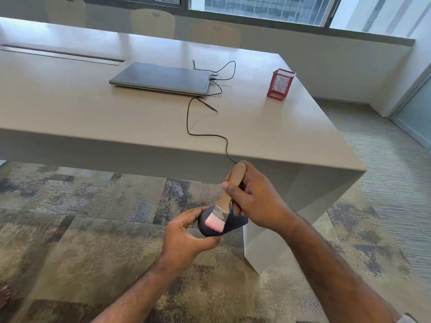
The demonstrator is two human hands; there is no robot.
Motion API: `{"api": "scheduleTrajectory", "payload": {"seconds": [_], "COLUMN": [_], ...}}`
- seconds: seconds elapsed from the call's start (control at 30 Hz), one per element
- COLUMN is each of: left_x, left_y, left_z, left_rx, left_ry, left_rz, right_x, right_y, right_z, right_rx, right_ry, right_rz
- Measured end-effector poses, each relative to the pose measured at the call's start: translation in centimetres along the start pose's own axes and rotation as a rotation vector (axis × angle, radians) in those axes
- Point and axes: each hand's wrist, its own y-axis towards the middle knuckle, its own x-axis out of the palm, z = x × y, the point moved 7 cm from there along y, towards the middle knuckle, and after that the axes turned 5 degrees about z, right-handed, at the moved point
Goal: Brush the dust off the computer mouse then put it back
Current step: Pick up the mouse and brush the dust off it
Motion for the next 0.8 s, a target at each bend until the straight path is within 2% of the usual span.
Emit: {"api": "scheduleTrajectory", "payload": {"seconds": [0.17,0.3,0.4,0.47,0.53,0.8], "left_x": [0.0,-0.2,-0.3,-0.2,-0.2,-0.5], "left_y": [-0.2,-0.5,-0.5,-0.5,-0.5,-0.7], "left_z": [-0.3,-0.2,-0.6,-0.9,-0.9,-1.0], "left_rx": [-0.043,-0.036,-0.076,-0.109,-0.123,-0.211], "left_ry": [-0.051,-0.054,-0.086,-0.122,-0.149,-0.212], "left_rz": [-0.011,-0.002,-0.009,-0.029,-0.047,-0.019], "right_x": [-2.5,-3.4,-2.7,-2.0,-2.0,-4.5], "right_y": [0.2,-0.1,-0.7,-1.2,-1.3,-1.4], "right_z": [1.0,0.8,0.1,-0.1,0.2,1.8], "right_rx": [0.006,-0.006,-0.014,-0.021,-0.008,-0.044], "right_ry": [-0.023,0.101,0.264,0.268,0.223,0.189], "right_rz": [0.129,0.186,0.073,-0.035,-0.046,0.225]}}
